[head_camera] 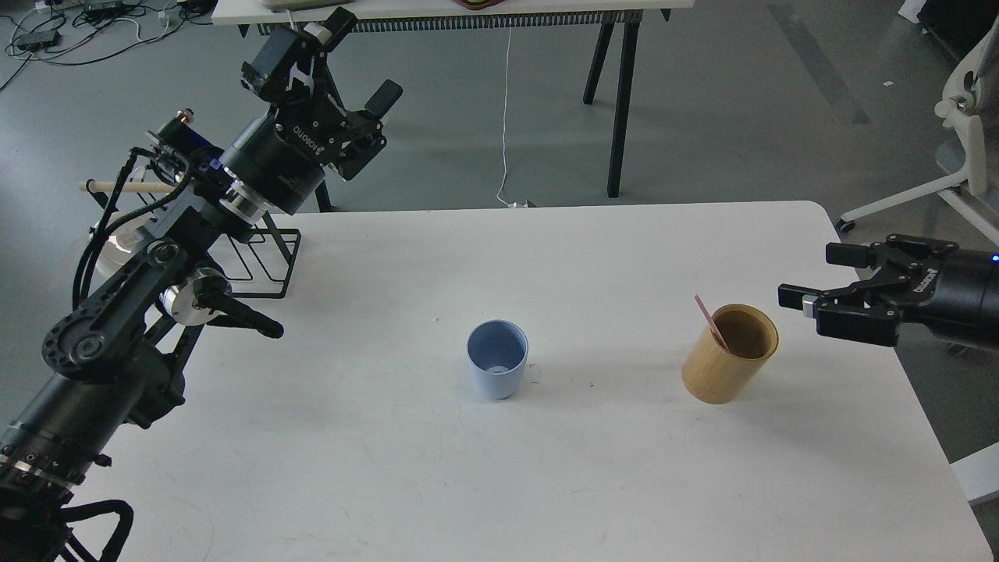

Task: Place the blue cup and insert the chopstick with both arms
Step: 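Move the right gripper toward the pink stick in the tan cup, then grasp the pink stick with the right gripper and lift it out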

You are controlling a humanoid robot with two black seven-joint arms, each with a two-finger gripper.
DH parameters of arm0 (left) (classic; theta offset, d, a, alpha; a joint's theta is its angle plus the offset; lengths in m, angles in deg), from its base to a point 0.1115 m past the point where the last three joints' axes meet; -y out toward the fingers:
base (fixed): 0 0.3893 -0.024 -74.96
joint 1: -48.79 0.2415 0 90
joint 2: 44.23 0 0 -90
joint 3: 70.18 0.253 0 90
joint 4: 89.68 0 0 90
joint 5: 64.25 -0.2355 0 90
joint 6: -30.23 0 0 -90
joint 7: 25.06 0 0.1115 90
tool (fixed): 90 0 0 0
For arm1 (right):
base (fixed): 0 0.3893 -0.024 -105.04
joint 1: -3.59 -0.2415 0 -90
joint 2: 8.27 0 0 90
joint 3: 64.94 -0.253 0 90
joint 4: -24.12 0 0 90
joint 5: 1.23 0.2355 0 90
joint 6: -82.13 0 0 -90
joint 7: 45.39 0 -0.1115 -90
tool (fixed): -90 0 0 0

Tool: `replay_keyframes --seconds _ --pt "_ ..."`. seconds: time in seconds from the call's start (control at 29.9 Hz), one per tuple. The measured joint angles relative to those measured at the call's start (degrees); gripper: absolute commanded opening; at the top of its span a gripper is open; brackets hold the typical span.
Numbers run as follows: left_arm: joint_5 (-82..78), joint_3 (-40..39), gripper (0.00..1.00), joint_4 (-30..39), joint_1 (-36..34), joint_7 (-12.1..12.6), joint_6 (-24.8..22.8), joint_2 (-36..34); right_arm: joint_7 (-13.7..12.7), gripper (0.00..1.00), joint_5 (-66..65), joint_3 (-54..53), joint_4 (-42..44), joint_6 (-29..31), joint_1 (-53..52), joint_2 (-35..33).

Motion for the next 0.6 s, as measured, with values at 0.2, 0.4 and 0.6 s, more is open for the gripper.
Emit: replay_keyframes --seconds 0.2,0.4,0.6 --pt "-0.01 0.64 0.99 -1.14 0.00 -0.03 0.00 0.58 -0.01 1.00 -3.34 2.88 4.49 -5.04 -0.02 3.62" --pt "-0.05 1.09 0.99 -1.54 0.01 -0.04 0.00 1.08 -0.02 1.00 -3.76 3.95 7.68 -7.02 -0.02 7.81" --pt "-0.05 1.25 0.99 -1.83 0.00 -0.05 0.01 1.13 -0.03 1.00 -4.57 4.30 10.68 -7.28 -0.25 11.23"
